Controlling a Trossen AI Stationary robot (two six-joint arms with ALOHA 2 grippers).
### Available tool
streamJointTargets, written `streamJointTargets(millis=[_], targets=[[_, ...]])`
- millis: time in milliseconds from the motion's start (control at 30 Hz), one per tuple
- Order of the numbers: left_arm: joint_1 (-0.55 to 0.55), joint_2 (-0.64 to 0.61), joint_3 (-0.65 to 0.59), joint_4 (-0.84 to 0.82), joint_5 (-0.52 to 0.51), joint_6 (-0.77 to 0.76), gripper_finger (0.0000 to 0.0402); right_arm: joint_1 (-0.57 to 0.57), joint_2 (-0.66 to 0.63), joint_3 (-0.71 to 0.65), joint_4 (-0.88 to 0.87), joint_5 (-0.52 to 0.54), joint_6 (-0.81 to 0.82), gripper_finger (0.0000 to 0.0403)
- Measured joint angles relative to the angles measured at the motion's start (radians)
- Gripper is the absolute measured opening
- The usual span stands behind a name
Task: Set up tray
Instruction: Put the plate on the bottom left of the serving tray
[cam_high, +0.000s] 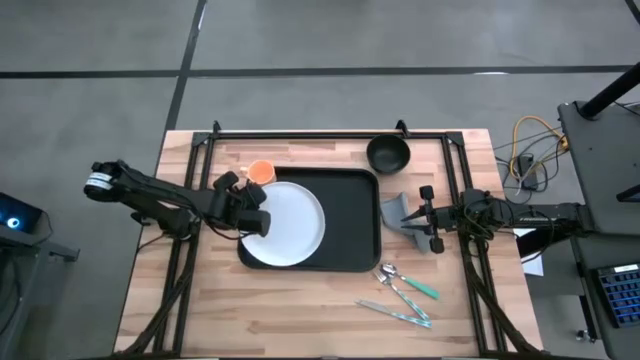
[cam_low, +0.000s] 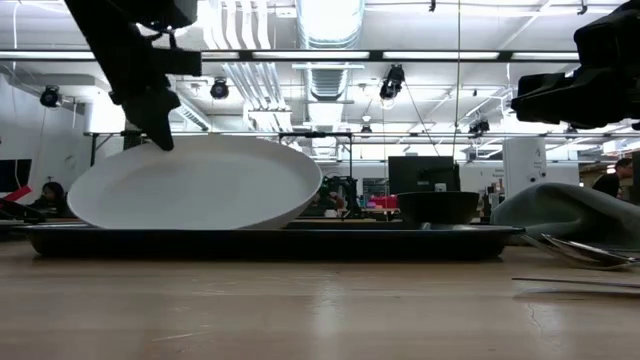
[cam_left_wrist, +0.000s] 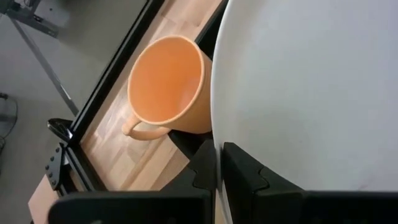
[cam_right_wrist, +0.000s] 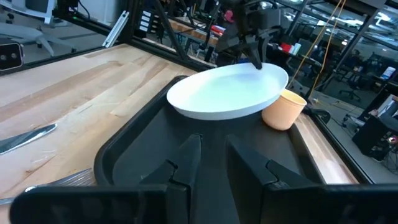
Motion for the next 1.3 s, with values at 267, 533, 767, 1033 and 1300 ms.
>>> streamJointTargets(millis=[267, 533, 767, 1033, 1300], targets=[[0.0, 0.0, -0.022, 0.014, -0.001, -0.006, 0.0001, 0.0, 0.0, 0.0, 0.0, 0.0, 0.0, 0.0063], [0.0, 0.001, -0.023, 0.016, 0.0, -0.012, 0.0014, 0.0, 0.0, 0.0, 0.0, 0.0, 0.0, 0.0063], [0.0, 0.001, -0.067, 0.052, -0.001, -0.014, 0.0016, 0.0, 0.0, 0.0, 0.0, 0.0, 0.0, 0.0063], [0.0, 0.001, -0.146, 0.132, 0.0, -0.014, 0.0017, 0.0, 0.0, 0.0, 0.0, 0.0, 0.0, 0.0063], [0.0, 0.001, -0.225, 0.246, 0.038, -0.014, 0.0017, 0.0, 0.0, 0.0, 0.0, 0.0, 0.0, 0.0063]])
